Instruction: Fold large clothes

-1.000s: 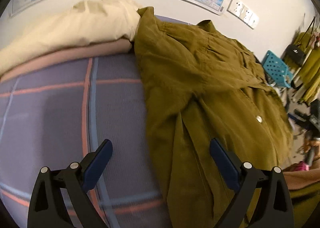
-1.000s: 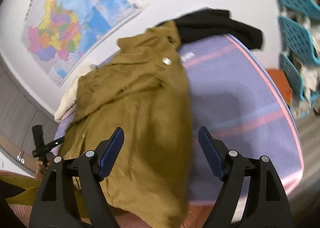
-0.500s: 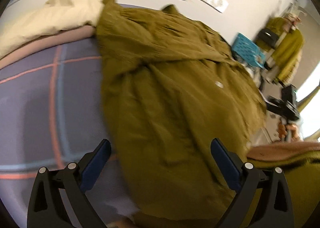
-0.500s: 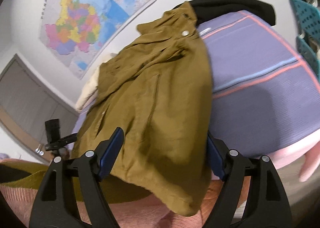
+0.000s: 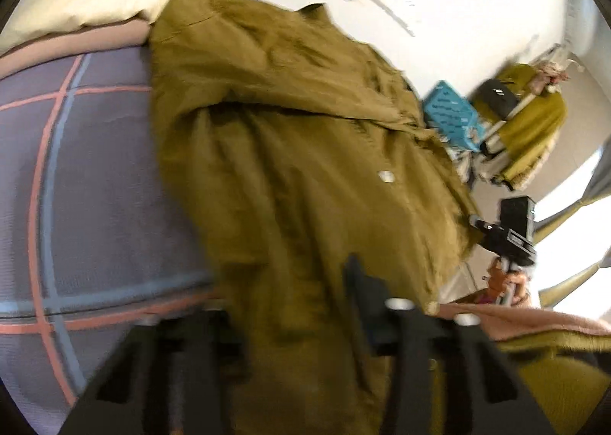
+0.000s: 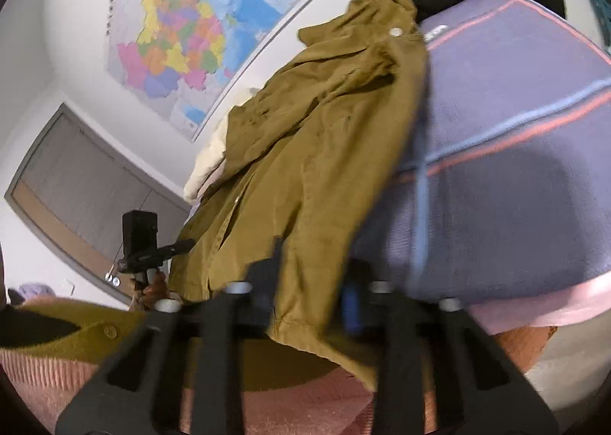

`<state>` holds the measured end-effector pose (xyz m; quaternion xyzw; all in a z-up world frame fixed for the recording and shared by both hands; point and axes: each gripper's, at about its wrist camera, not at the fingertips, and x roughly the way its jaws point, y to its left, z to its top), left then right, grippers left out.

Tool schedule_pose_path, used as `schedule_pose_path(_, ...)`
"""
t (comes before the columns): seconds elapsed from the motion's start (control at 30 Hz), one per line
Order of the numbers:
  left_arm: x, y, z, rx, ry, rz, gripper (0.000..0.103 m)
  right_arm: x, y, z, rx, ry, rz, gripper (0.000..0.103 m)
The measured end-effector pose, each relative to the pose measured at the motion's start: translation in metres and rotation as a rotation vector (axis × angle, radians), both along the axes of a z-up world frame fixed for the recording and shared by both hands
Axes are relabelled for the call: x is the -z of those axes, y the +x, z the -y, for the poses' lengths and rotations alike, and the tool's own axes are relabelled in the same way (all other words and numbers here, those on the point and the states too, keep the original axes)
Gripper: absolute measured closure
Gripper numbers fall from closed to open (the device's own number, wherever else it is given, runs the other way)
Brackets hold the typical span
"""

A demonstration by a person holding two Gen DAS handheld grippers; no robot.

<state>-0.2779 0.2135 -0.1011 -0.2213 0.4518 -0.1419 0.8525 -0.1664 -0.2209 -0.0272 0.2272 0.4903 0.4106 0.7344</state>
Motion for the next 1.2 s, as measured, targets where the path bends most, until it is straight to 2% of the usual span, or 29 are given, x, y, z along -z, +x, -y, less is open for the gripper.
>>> schedule_pose_path(0.07,-0.004,-0.001,-0.004,-0.011,-0.003,-0.003,0.084,-0.007,-0.002,0.005,0.016,0.047,0.007,0.095)
schedule_pose_path(0.1,-0.010,-0.002,-0.005,-0.019,-0.002,0.013,0.085,-0.012,-0.004,0.008,0.015,0.076,0.014,0.098)
schedule_pose_path(0.17,-0.022,-0.005,-0.010,-0.033,-0.015,0.047,0.090,-0.036,-0.012,0.009,-0.004,0.133,0.078,0.098)
schedule_pose_path(0.3,-0.058,-0.020,-0.023,-0.062,-0.018,0.133,0.090,-0.090,-0.031,0.013,-0.020,0.228,0.222,0.099)
schedule_pose_path(0.37,-0.065,-0.029,-0.029,-0.049,-0.027,0.155,0.089,-0.102,-0.039,0.013,-0.040,0.218,0.267,0.099)
schedule_pose_path(0.43,-0.063,-0.034,-0.034,-0.036,0.004,0.148,0.085,-0.089,-0.039,0.013,-0.061,0.209,0.211,0.096)
schedule_pose_path(0.5,-0.048,-0.033,-0.036,-0.015,0.003,0.105,0.082,-0.068,-0.035,0.009,-0.055,0.177,0.138,0.091)
schedule_pose_path(0.57,-0.028,-0.029,-0.032,-0.002,0.045,0.033,0.082,-0.040,-0.036,0.007,-0.074,0.155,0.056,0.089)
schedule_pose_path(0.63,-0.015,-0.028,-0.034,0.006,0.036,-0.010,0.081,-0.016,-0.039,0.009,-0.054,0.139,-0.009,0.079)
schedule_pose_path(0.67,-0.009,-0.027,-0.037,0.007,0.014,-0.019,0.080,-0.008,-0.040,0.010,-0.051,0.153,-0.031,0.065)
schedule_pose_path(0.7,-0.006,-0.028,-0.040,0.009,0.002,-0.018,0.078,0.000,-0.042,0.013,-0.039,0.163,-0.051,0.058)
schedule_pose_path(0.73,-0.004,-0.029,-0.043,0.010,-0.015,-0.016,0.073,0.004,-0.043,0.014,-0.037,0.169,-0.063,0.057)
schedule_pose_path(0.77,-0.002,-0.029,-0.045,0.015,-0.028,-0.016,0.062,0.009,-0.047,0.014,-0.049,0.175,-0.076,0.055)
schedule_pose_path(0.8,-0.001,-0.031,-0.045,0.025,-0.033,-0.019,0.056,0.012,-0.050,0.014,-0.053,0.173,-0.079,0.052)
schedule_pose_path(0.87,-0.002,-0.035,-0.045,0.047,-0.052,-0.005,0.046,0.014,-0.056,0.013,-0.065,0.193,-0.089,0.052)
schedule_pose_path(0.93,-0.003,-0.035,-0.037,0.064,-0.045,0.000,0.043,0.013,-0.063,0.009,-0.087,0.171,-0.073,0.053)
schedule_pose_path(0.97,-0.004,-0.035,-0.034,0.073,-0.041,-0.006,0.043,0.010,-0.065,0.008,-0.097,0.169,-0.062,0.061)
schedule_pose_path(1.0,-0.003,-0.032,-0.026,0.072,-0.029,-0.009,0.050,0.004,-0.067,0.006,-0.097,0.169,-0.042,0.071)
schedule_pose_path(1.03,-0.003,-0.031,-0.021,0.067,-0.004,-0.011,0.073,-0.002,-0.067,0.006,-0.096,0.189,-0.028,0.075)
schedule_pose_path(1.07,-0.004,-0.029,-0.020,0.051,0.012,-0.019,0.083,-0.007,-0.067,0.007,-0.094,0.214,-0.019,0.084)
schedule_pose_path(1.1,-0.007,-0.027,-0.024,0.039,-0.007,-0.026,0.086,-0.015,-0.064,0.001,-0.088,0.235,-0.003,0.090)
schedule_pose_path(1.2,-0.026,-0.027,-0.030,0.006,-0.033,0.014,0.090,-0.045,-0.060,0.000,-0.087,0.241,0.083,0.094)
